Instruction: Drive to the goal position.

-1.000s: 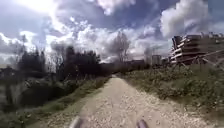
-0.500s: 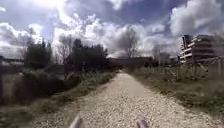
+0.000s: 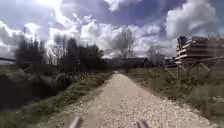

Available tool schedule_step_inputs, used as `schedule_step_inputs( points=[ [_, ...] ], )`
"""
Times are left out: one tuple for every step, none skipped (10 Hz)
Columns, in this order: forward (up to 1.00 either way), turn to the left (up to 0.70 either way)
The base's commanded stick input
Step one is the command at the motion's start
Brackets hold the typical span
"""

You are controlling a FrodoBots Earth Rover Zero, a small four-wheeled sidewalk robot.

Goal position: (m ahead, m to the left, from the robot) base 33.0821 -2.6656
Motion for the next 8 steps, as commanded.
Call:
schedule_step_inputs(
  points=[
    [1.00, -0.16],
    [1.00, -0.20],
    [1.00, -0.25],
    [1.00, -0.23],
    [1.00, -0.16],
    [1.00, -0.08],
    [1.00, -0.01],
    [1.00, 0.00]
  ],
)
